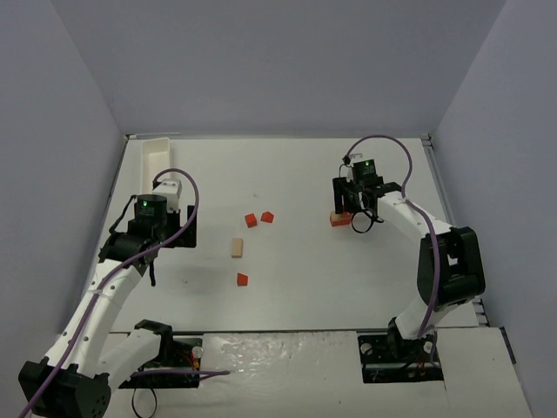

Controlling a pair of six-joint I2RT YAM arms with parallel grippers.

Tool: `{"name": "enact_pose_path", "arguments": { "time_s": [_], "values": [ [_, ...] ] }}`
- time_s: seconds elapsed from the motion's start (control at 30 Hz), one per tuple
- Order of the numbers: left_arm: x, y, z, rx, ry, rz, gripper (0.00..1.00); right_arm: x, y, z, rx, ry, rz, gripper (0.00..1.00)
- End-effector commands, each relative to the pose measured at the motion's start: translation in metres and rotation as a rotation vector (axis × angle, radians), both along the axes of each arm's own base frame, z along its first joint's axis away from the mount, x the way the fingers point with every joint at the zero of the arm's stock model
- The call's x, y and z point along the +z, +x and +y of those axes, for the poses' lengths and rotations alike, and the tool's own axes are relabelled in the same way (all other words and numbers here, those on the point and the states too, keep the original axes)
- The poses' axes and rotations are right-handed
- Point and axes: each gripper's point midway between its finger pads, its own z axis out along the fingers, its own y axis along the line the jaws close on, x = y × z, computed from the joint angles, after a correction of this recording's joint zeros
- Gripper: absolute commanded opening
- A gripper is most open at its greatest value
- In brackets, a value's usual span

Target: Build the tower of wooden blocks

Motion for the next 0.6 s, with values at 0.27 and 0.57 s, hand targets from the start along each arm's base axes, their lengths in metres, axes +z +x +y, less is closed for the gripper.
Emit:
{"name": "enact_pose_path", "arguments": {
  "time_s": [0.27, 0.57],
  "values": [
    [0.02, 0.011, 0.0, 0.001, -0.004, -0.082, 0.95, 0.092, 0.011, 0.13, 0.403, 0.063, -0.239, 0.6],
    [0.024, 0.01, 0.003, 0.014, 0.0, -0.102, 0.95, 0.07, 0.007, 0.251, 0.5, 0.073, -0.218, 0.61]
  ]
}}
